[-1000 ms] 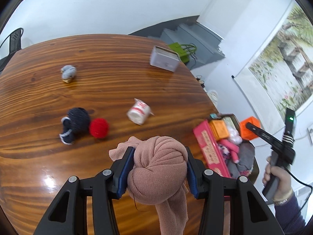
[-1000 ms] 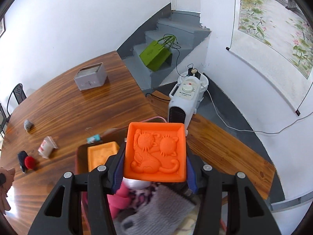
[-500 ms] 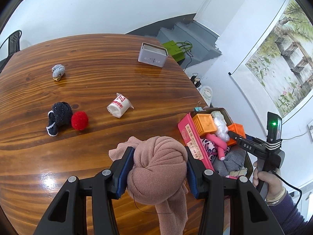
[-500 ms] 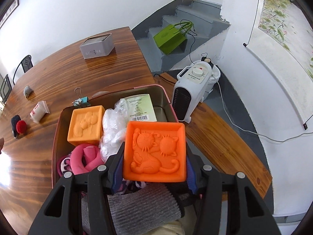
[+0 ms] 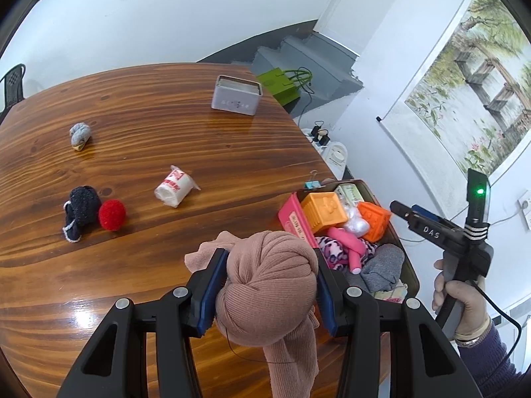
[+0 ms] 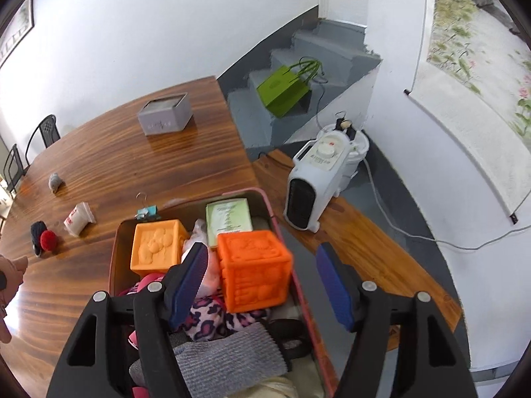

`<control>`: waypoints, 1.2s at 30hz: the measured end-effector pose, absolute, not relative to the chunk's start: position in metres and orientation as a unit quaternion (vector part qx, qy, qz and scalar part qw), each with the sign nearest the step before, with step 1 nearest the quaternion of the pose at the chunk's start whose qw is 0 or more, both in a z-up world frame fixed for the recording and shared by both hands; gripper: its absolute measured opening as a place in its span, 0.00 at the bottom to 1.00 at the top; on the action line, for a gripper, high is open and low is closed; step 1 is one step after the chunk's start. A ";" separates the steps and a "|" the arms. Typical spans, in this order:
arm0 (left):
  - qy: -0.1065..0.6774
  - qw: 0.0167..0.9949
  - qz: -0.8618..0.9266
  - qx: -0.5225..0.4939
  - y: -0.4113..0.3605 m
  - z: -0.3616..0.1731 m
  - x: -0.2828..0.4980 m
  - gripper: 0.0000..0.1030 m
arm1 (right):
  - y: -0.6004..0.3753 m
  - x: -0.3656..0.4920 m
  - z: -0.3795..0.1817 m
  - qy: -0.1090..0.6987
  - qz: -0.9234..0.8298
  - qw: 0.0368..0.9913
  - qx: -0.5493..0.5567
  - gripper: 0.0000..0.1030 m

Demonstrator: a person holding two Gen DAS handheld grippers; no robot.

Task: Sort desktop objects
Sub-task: 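Lower the pink knit fabric into the box and open the left tool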

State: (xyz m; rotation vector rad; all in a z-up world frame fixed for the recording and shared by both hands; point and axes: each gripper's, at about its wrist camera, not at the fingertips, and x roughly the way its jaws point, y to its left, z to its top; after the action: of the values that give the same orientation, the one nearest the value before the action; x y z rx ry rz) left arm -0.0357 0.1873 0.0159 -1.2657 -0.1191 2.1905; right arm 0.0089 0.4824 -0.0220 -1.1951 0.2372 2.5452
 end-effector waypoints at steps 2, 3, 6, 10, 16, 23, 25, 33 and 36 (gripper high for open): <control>-0.040 0.309 0.823 -0.476 0.196 0.017 -0.035 0.48 | 0.486 0.015 -0.015 0.092 0.893 0.163 -0.410 0.70; -0.039 0.313 0.822 -0.475 0.200 0.018 -0.034 0.48 | 0.487 0.018 -0.012 0.098 0.894 0.164 -0.406 0.70; -0.036 0.331 0.814 -0.476 0.216 0.019 -0.032 0.48 | 0.487 0.031 -0.004 0.106 0.898 0.168 -0.394 0.70; -0.023 0.356 0.806 -0.473 0.243 0.022 -0.030 0.48 | 0.489 0.048 0.000 0.120 0.898 0.172 -0.387 0.70; -0.005 0.390 0.796 -0.464 0.287 0.026 -0.033 0.48 | 0.498 0.075 0.002 0.146 0.893 0.188 -0.382 0.70; 0.017 0.420 0.781 -0.461 0.338 0.022 -0.037 0.53 | 0.502 0.094 0.002 0.158 0.890 0.198 -0.379 0.70; 0.023 0.420 0.780 -0.462 0.345 0.020 -0.039 0.64 | 0.501 0.097 0.002 0.158 0.890 0.199 -0.379 0.70; 0.002 0.396 0.789 -0.469 0.320 0.021 -0.046 0.64 | 0.480 0.095 -0.001 0.152 0.893 0.163 -0.391 0.70; -0.009 0.379 0.797 -0.470 0.300 0.022 -0.050 0.64 | 0.464 0.091 0.000 0.142 0.897 0.138 -0.395 0.70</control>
State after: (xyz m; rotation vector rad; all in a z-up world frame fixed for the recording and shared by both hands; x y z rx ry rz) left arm -0.0497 0.2996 0.0219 -1.2003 -0.0240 2.0371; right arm 0.0909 0.4641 0.0001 -1.1424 0.4095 2.5954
